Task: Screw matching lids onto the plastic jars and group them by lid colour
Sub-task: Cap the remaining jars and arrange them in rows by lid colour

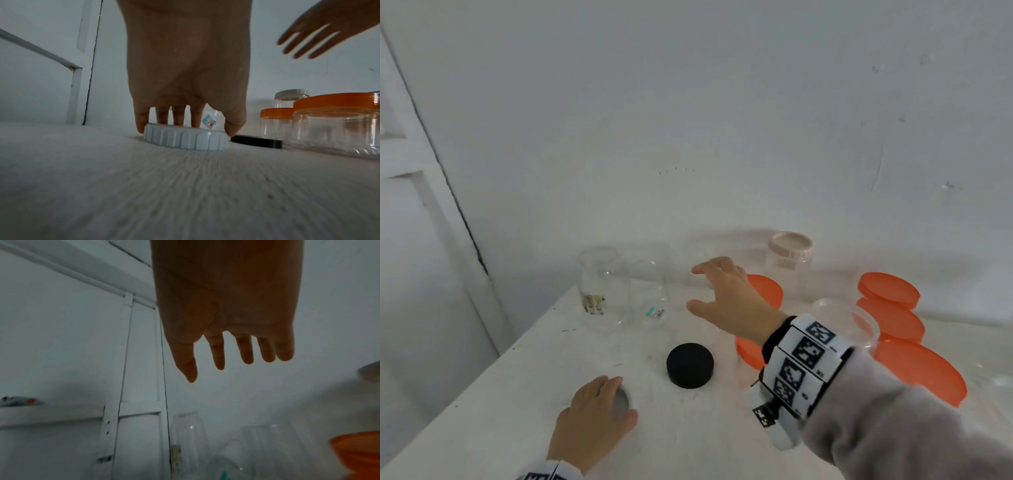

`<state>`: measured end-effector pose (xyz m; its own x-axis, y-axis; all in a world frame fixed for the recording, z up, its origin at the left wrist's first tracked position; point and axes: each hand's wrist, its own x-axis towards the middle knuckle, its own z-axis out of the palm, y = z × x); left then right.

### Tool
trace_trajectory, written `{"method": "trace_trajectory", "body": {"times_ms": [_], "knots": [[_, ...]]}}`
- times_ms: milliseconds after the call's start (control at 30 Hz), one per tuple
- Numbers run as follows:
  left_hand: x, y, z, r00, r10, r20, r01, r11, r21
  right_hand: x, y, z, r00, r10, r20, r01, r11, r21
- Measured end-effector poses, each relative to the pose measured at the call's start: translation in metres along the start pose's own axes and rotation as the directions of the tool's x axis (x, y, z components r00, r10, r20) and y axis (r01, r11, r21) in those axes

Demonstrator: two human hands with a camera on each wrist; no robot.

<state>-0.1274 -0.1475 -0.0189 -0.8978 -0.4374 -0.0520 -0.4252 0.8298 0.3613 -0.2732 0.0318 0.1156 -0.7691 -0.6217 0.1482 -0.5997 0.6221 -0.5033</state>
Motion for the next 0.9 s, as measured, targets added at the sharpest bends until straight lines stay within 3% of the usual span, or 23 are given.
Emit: {"method": "trace_trajectory", "body": {"times_ms": [233,467,733,900], "knots": [[0.007,-0.004,0.001,0.999,-0.013,0.052,0.012,1.0,0.016,0.086,-0.056,0.057,0.977,-0.165,0.137,0.173,0.984,-0.047],[0.009,-0.01,0.008,0.999,-0.002,0.033,0.001,1.0,0.017,0.134,-0.087,0.082,0.958,-0.22,0.183,0.248,0.958,-0.146],[0.01,-0.014,0.012,1.0,0.009,0.018,-0.009,1.0,0.007,0.137,-0.088,0.089,0.975,-0.163,0.153,0.178,0.979,-0.094],[0.008,-0.013,0.013,1.0,0.007,0.007,-0.007,1.0,-0.011,0.122,-0.081,0.085,0.967,-0.215,0.139,0.224,0.973,-0.05]]}}
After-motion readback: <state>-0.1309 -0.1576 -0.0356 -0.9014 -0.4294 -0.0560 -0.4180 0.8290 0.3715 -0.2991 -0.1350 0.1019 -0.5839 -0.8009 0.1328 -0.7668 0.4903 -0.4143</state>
